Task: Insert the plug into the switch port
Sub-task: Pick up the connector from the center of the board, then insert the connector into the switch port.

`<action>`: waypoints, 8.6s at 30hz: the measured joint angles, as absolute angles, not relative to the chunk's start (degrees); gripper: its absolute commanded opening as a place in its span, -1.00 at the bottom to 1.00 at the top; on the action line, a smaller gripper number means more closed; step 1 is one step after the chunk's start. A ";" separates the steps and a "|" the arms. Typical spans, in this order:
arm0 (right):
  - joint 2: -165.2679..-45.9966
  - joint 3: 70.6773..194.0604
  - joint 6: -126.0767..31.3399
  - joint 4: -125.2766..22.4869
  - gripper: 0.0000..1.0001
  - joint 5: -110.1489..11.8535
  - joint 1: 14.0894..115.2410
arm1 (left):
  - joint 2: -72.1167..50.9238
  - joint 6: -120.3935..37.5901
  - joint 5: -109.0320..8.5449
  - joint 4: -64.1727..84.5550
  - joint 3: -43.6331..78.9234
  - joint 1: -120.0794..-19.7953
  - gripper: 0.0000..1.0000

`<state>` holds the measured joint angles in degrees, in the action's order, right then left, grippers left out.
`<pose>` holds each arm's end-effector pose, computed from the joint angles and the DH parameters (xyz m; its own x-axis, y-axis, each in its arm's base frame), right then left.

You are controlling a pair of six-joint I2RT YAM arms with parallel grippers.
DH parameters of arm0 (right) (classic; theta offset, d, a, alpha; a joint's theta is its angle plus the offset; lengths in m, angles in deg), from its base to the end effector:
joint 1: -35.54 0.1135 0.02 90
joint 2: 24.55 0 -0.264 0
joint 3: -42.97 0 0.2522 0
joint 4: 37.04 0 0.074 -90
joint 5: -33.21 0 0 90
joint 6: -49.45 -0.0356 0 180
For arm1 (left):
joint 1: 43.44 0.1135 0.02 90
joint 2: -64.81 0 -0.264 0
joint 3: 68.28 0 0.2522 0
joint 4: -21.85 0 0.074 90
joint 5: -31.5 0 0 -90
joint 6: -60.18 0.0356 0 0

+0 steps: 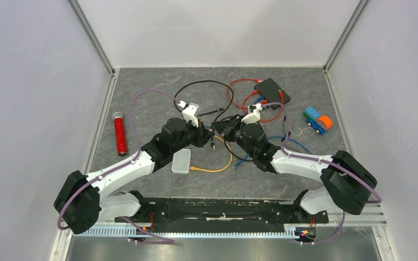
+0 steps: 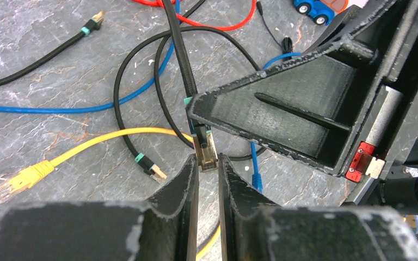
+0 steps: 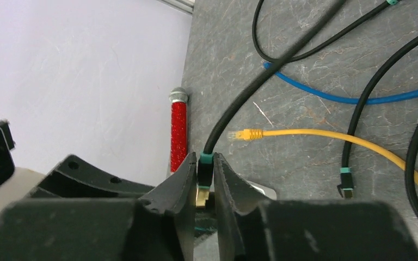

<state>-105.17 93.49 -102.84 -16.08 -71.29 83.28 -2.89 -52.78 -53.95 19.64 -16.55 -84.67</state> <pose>0.2099 0.2177 0.2303 -0.5368 0.6837 -0.4943 -0.1613 0.4919 0.8556 0.1984 -0.1776 0.2542 -0.4945 -0.0837 -0.8652 0.5656 0.7248 -0.3934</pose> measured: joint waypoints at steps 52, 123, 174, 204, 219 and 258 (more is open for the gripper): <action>-119.12 116.35 7.54 -48.36 -0.22 7.53 70.96 | 8.21 -34.31 -48.44 -4.64 -15.21 -84.02 -0.70; -127.27 99.21 -13.57 -23.03 -1.00 -57.87 98.21 | -14.39 -57.33 -46.39 -24.88 -8.99 -55.01 0.17; -131.16 106.25 -14.40 -28.25 -1.00 -57.63 99.48 | -16.27 -57.35 -40.29 -22.98 -13.58 -53.72 -0.21; -131.77 111.37 -10.36 -37.83 -1.00 -59.18 99.50 | -16.92 -57.37 -38.12 -21.06 -13.73 -53.74 -0.25; -131.51 109.92 -10.31 -35.34 -1.00 -58.96 99.42 | -16.92 -57.39 -35.59 -18.39 -15.24 -53.09 -0.28; -133.08 112.63 0.96 -37.30 -1.00 -53.96 95.37 | -19.46 -60.91 -29.53 -6.83 -18.12 -51.43 -0.37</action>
<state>-133.08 112.63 0.96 -37.30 -53.96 95.37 -19.46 -60.91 -29.53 -6.83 -18.12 -51.43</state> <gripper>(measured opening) 0.053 0.355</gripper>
